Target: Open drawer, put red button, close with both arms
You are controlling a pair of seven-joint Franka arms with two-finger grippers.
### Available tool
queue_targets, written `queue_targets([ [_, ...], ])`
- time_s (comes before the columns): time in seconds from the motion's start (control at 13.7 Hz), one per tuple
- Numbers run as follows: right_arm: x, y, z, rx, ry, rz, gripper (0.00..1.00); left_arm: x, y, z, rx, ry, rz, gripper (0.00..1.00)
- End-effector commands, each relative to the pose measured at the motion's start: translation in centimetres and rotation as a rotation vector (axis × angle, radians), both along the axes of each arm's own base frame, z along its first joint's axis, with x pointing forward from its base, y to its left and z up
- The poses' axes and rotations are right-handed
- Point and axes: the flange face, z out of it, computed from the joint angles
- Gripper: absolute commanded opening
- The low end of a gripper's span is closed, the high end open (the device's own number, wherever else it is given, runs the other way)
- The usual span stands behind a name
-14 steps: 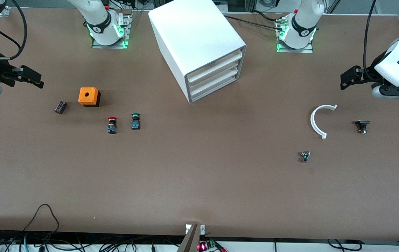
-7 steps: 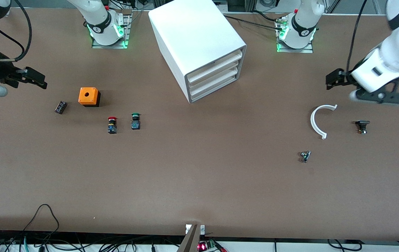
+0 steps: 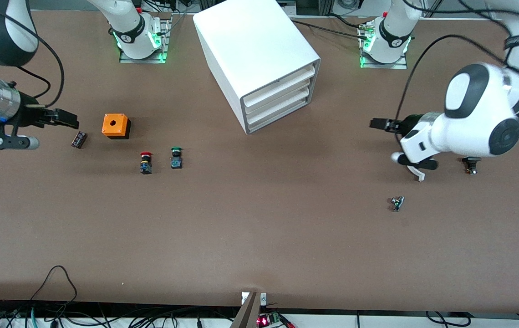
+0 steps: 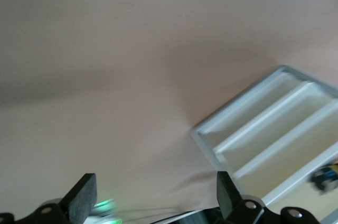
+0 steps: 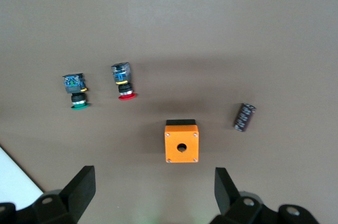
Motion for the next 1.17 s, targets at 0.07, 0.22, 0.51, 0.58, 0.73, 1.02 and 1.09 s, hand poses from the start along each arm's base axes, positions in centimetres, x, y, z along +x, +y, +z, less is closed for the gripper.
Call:
queue_targets([
  [0.07,2.6,2.7,-4.2,0.015,0.002,0.034,1.00,-4.0,-5.1,-6.9,-0.228,0.073,0.080,1.00],
  [0.22,3.6,3.9,-7.1,0.008,0.010,0.052,1.00,-6.1,-9.2,-8.1,-0.308,0.121,0.055,1.00],
  [0.51,5.2,6.7,-12.2,0.001,0.001,0.090,1.00,-10.2,-14.7,-11.1,-0.333,0.141,0.077,1.00],
  [0.58,5.5,7.5,-13.5,-0.003,-0.004,0.103,1.00,-11.2,-16.0,-11.9,-0.321,0.126,0.069,1.00],
  [0.73,5.6,8.6,-16.2,-0.004,-0.004,0.117,1.00,-12.6,-17.6,-12.7,-0.305,0.104,0.057,0.98],
  [1.02,4.0,8.9,-21.4,-0.004,-0.005,0.124,1.00,-13.6,-18.8,-12.9,-0.301,0.116,0.048,0.94],
  [1.09,3.6,8.8,-22.3,-0.005,-0.019,0.123,1.00,-13.8,-18.9,-13.0,-0.302,0.122,0.050,0.94],
])
